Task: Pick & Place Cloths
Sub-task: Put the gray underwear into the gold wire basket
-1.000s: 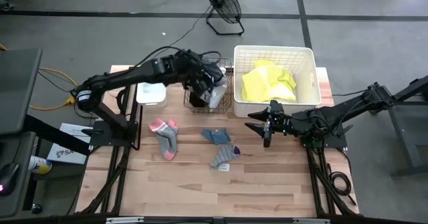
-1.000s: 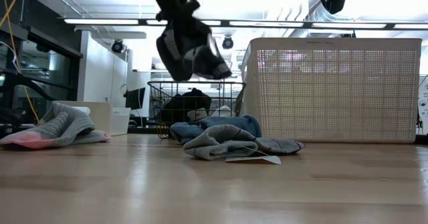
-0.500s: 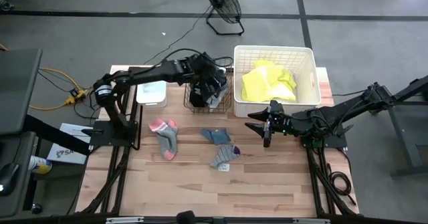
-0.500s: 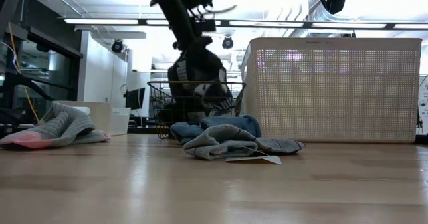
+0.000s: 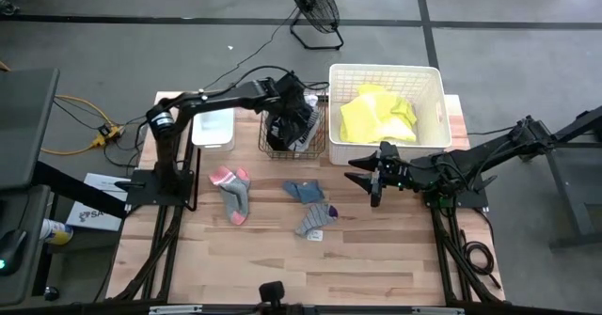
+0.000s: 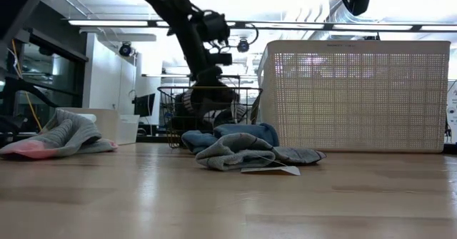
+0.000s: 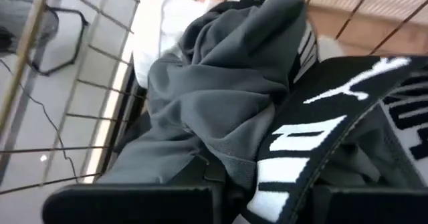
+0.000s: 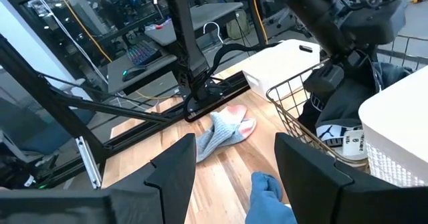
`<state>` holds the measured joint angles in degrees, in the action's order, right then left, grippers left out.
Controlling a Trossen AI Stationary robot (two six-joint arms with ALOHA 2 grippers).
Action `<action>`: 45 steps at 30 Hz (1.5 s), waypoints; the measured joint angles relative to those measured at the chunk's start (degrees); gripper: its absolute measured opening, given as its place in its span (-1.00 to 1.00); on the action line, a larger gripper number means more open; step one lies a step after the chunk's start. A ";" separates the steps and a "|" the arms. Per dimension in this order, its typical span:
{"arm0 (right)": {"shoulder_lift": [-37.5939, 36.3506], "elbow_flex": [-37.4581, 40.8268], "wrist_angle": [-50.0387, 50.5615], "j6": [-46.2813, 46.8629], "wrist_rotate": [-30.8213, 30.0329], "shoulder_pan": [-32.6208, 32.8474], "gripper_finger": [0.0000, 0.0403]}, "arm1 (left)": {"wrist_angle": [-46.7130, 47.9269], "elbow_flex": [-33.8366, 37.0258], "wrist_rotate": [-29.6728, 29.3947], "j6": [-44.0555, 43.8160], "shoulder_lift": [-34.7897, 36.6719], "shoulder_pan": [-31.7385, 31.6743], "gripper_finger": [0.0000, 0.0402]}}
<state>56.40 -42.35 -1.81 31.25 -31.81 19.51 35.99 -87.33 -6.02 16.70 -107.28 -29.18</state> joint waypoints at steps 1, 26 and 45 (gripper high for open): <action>0.00 0.00 0.02 0.28 0.00 -0.02 -0.02 | 0.08 0.00 0.22 -0.01 -0.42 -0.29 -0.90; 0.02 -0.02 1.60 3.46 -0.22 -0.17 -0.02 | -3.14 -0.09 5.97 1.25 -8.92 -1.21 -0.90; 0.02 -0.02 2.47 3.45 -0.22 -0.17 -0.02 | -1.77 -0.37 5.31 -0.43 -8.19 -0.32 0.39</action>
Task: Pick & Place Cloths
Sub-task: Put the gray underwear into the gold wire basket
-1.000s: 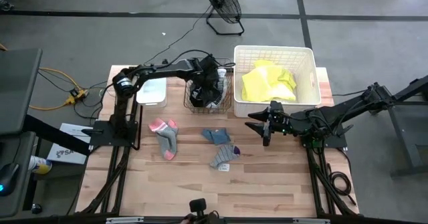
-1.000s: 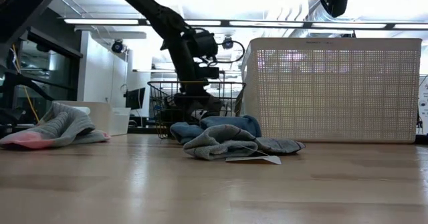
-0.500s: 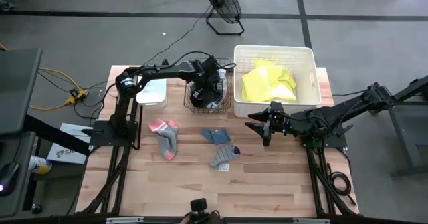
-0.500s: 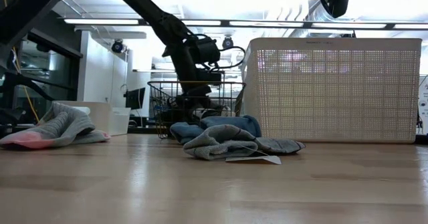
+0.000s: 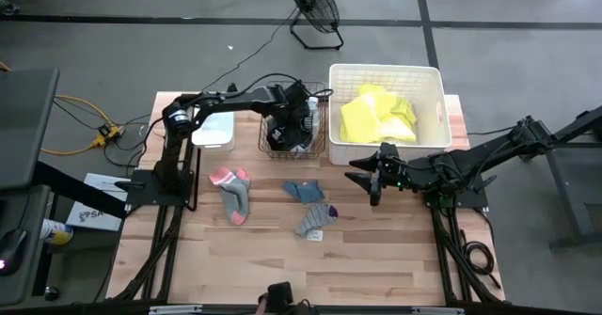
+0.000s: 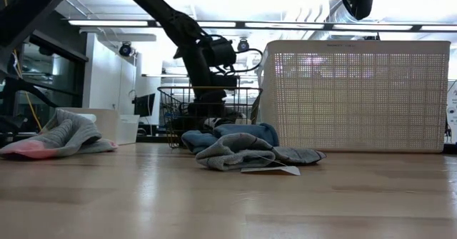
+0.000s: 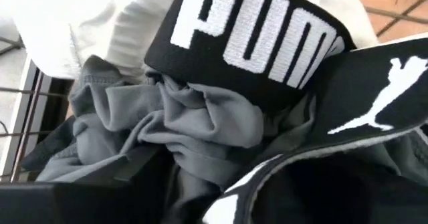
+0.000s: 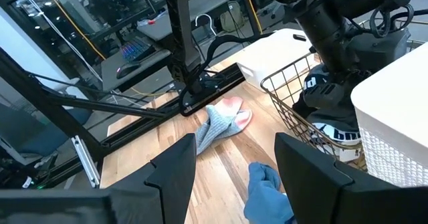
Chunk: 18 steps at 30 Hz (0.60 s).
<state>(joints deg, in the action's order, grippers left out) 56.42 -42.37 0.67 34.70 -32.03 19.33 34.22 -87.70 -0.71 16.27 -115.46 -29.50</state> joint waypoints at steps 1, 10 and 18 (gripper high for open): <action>0.00 0.00 0.00 0.00 0.00 0.00 -0.02 | 1.11 -0.48 -0.09 -0.07 0.26 0.02 0.42; 0.00 0.00 0.02 0.00 0.00 0.00 -0.02 | 9.31 -9.00 -1.18 -0.53 1.10 0.42 0.46; 0.00 0.00 0.54 0.01 0.00 0.00 -0.02 | 17.37 -18.18 -1.22 -4.30 1.12 0.39 0.47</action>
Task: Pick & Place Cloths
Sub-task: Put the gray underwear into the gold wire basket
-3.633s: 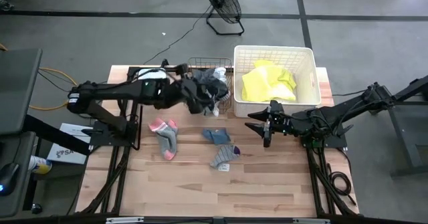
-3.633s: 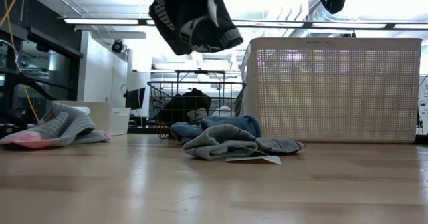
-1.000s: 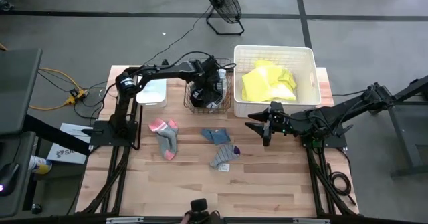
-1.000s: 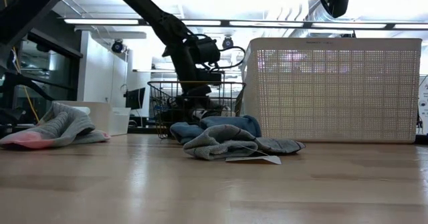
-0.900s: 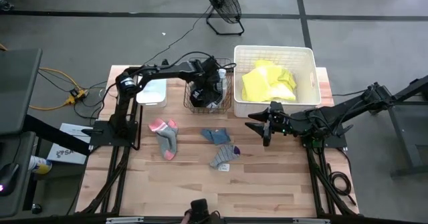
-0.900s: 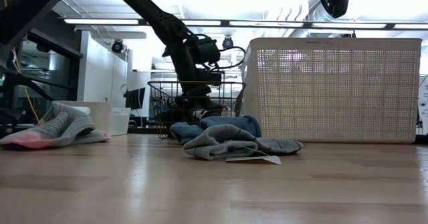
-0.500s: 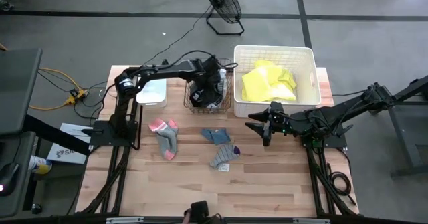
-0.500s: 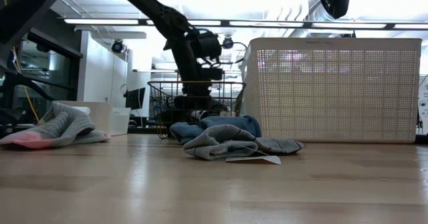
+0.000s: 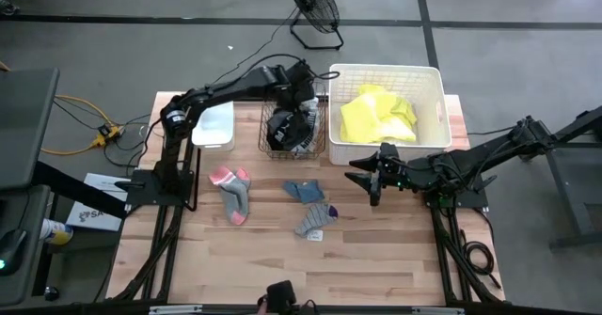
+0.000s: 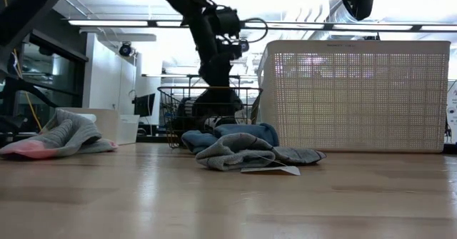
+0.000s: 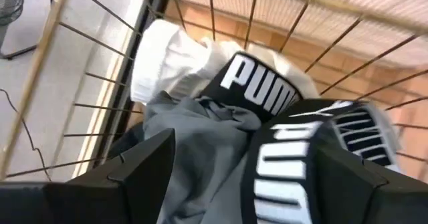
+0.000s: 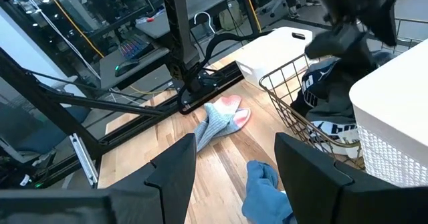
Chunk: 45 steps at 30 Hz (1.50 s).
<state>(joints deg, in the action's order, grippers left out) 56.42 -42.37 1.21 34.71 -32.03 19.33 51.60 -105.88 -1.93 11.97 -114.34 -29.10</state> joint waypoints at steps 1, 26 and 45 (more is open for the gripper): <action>0.00 0.00 0.05 0.01 0.00 0.00 -0.02 | 0.68 -1.00 0.00 -0.26 0.02 0.00 0.47; 0.00 0.00 0.31 0.06 0.02 0.00 -0.02 | 9.79 -7.90 1.35 -0.40 0.09 0.66 -0.09; 0.20 0.00 0.33 1.76 0.02 0.00 -0.02 | 14.41 -2.59 1.35 -1.52 0.13 0.66 -0.99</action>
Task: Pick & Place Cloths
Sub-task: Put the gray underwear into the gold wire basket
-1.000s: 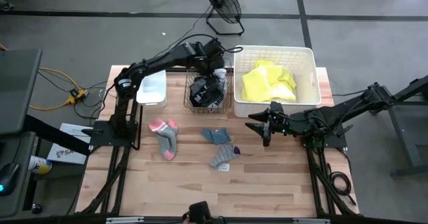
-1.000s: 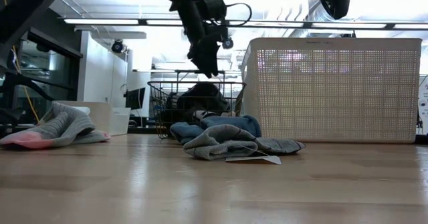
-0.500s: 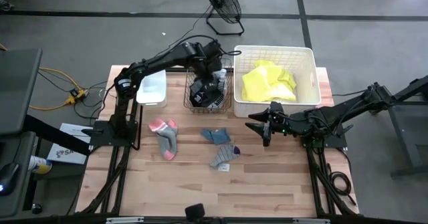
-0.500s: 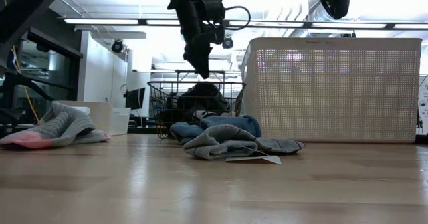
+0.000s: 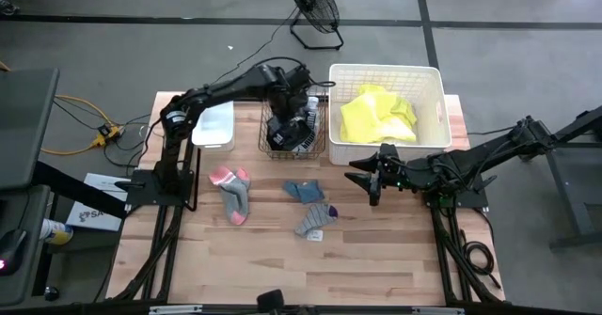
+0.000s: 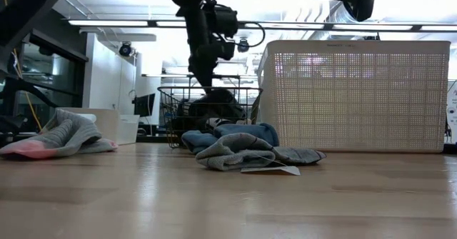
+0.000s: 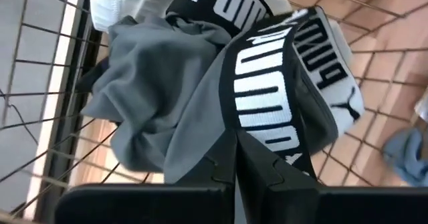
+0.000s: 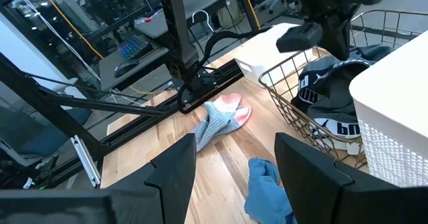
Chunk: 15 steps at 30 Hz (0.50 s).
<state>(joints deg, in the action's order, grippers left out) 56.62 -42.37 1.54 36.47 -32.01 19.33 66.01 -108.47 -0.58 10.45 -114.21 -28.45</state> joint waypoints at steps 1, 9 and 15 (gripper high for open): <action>0.00 0.00 0.00 0.00 0.00 0.02 -0.02 | -1.37 0.92 0.01 -0.43 0.00 0.00 -0.99; 0.00 0.00 0.00 0.44 0.00 0.02 -0.02 | -11.76 7.15 0.02 -7.62 0.00 0.00 -1.00; 0.00 0.00 0.00 0.44 0.00 0.02 -0.02 | -12.21 7.17 0.00 -7.96 0.18 -0.02 -1.00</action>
<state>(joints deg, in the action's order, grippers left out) 56.62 -42.37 1.54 36.91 -32.01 19.35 53.79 -101.31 -0.58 2.49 -114.03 -28.47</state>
